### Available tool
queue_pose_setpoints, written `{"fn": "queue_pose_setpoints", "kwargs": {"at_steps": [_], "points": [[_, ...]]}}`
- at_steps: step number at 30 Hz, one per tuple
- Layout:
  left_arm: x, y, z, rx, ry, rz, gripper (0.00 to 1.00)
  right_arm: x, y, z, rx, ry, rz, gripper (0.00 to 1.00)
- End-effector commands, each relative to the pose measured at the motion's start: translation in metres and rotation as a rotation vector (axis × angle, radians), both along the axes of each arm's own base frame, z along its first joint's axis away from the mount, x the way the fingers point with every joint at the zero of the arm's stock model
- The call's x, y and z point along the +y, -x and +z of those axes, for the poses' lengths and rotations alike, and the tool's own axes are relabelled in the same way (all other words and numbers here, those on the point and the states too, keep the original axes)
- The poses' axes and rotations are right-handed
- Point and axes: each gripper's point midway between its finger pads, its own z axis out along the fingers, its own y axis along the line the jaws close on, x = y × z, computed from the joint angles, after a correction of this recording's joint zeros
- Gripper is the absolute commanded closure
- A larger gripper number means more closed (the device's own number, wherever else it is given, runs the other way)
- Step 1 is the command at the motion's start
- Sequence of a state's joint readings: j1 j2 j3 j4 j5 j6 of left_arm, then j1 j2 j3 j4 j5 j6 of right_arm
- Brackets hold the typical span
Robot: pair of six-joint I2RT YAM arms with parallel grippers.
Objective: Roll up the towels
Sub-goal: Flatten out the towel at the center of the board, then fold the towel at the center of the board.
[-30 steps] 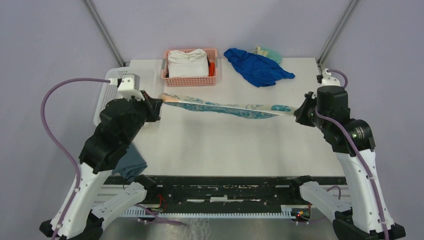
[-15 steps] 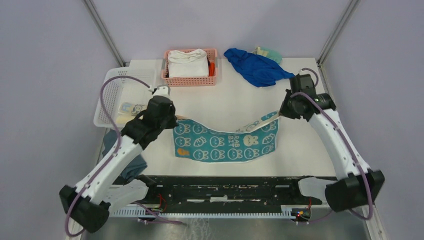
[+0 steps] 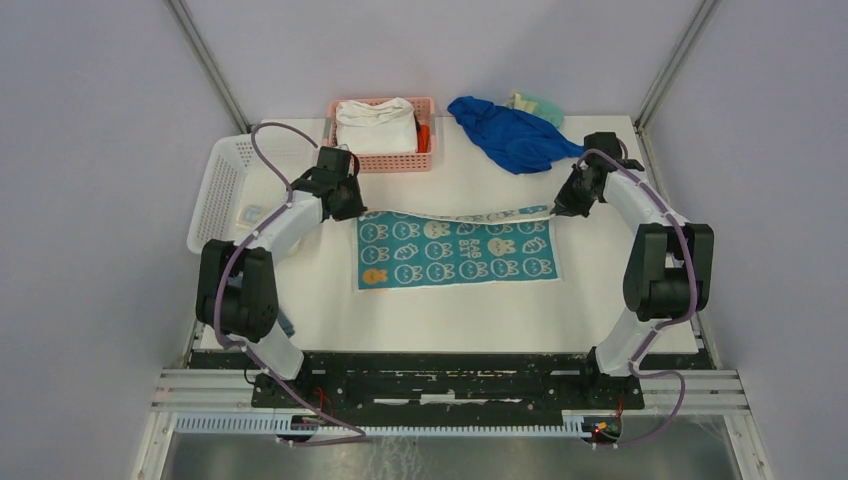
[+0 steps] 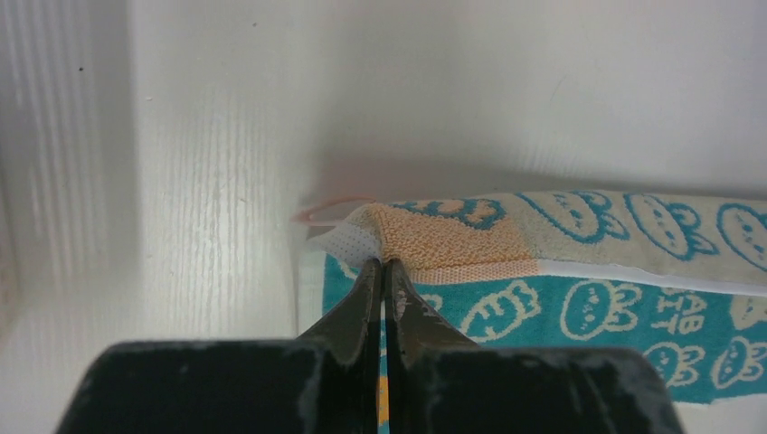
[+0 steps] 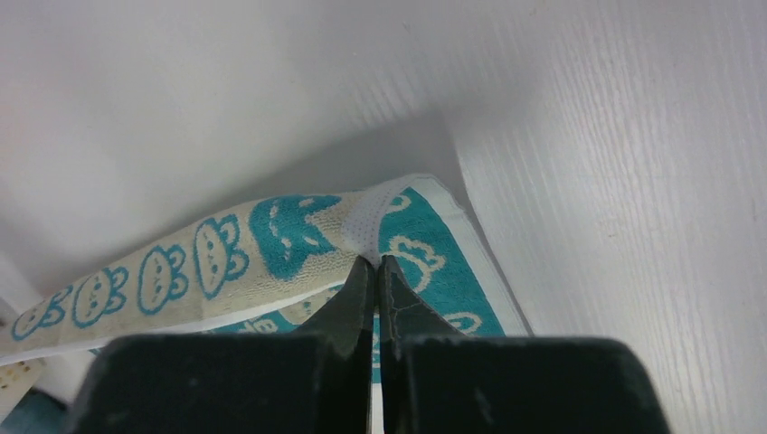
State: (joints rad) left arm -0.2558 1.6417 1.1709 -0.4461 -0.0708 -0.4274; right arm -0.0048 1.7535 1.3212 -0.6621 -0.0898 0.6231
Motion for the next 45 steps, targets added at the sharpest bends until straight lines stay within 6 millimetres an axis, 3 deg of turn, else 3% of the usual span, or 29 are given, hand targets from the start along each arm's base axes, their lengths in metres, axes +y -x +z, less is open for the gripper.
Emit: {"fn": "queue_pose_setpoints", "kwargs": {"at_steps": [1,9,17,21,27,36,41,45], "points": [[-0.015,-0.014,0.031,-0.073,0.039,-0.101,0.97,0.007,-0.023,0.025,-0.103,-0.061,0.034,1.00],[-0.002,0.034,0.029,-0.032,0.010,-0.132,0.97,-0.003,0.016,0.017,-0.068,-0.024,0.024,1.00],[-0.006,0.075,0.026,-0.004,0.101,-0.118,0.97,-0.012,0.059,0.009,-0.025,0.030,0.021,1.00],[-0.008,0.100,0.007,0.053,0.146,-0.100,0.97,-0.018,0.080,-0.002,0.007,0.066,0.012,1.00],[-0.014,0.134,-0.031,0.159,0.211,-0.077,0.97,-0.019,0.100,-0.040,0.107,0.067,0.003,1.00],[0.002,0.157,-0.069,0.223,0.162,0.034,0.97,-0.024,0.115,-0.072,0.209,0.089,-0.005,1.00],[0.002,0.156,-0.069,0.221,0.162,0.049,0.94,-0.025,0.117,-0.076,0.221,0.095,-0.002,0.99],[0.008,0.158,-0.065,0.225,0.130,0.054,0.84,-0.027,0.117,-0.077,0.232,0.108,0.005,0.89]]}}
